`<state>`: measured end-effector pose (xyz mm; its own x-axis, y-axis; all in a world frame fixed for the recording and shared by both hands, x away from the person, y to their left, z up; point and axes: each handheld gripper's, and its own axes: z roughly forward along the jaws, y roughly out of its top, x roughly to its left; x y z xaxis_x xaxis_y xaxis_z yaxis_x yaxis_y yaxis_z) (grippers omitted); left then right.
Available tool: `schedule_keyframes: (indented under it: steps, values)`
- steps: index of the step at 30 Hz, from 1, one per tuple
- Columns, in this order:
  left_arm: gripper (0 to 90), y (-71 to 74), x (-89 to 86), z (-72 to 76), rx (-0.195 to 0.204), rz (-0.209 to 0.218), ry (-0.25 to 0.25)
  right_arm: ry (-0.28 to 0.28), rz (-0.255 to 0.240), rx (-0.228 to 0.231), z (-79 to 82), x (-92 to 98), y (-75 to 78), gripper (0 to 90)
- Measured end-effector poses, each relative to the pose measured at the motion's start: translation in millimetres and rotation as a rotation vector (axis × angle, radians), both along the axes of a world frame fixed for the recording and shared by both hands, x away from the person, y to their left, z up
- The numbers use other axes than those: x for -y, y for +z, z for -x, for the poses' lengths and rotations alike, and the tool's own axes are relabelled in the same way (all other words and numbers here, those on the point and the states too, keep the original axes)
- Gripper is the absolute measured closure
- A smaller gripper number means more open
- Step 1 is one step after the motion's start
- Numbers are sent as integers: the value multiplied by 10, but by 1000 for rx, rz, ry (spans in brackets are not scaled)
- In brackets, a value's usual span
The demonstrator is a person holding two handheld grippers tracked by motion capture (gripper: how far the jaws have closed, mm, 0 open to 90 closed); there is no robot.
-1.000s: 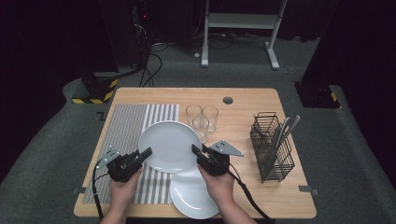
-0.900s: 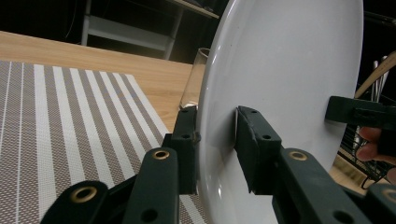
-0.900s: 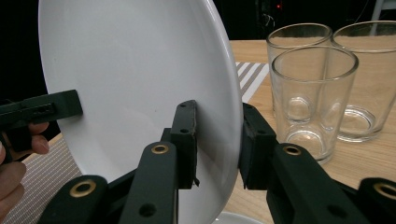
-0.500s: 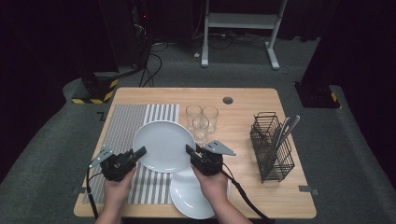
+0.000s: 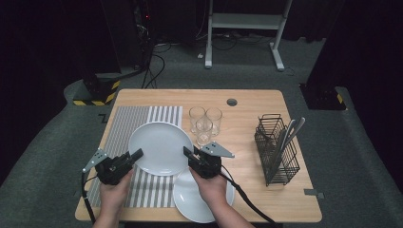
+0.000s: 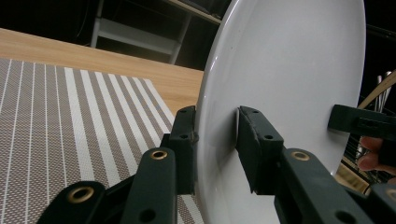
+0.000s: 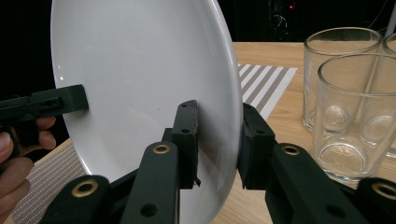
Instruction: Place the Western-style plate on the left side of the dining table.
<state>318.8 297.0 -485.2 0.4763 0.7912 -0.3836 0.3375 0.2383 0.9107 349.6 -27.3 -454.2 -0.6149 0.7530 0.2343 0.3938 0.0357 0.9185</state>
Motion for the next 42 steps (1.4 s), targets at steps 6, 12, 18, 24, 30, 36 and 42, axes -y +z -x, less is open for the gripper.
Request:
schedule_keyframes:
  steps: [6,12,18,24,30,36,42]
  values:
    - [683,-2,-63,-3,0,3,4,11,0,-1,-22,-50,3,722]
    - [682,12,-137,5,4,2,15,22,1,-3,-39,-121,6,722]
    - [682,20,-214,13,5,3,25,35,1,-4,-67,-204,15,723]
    - [682,20,-325,27,-1,-2,41,53,4,-8,-107,-318,7,723]
    - [679,21,-419,40,-3,3,60,68,6,-11,-141,-423,11,723]
    - [678,19,-486,45,-2,1,76,75,7,-19,-179,-510,16,721]
    - [678,17,-552,50,-4,0,95,86,16,-30,-219,-593,-3,717]
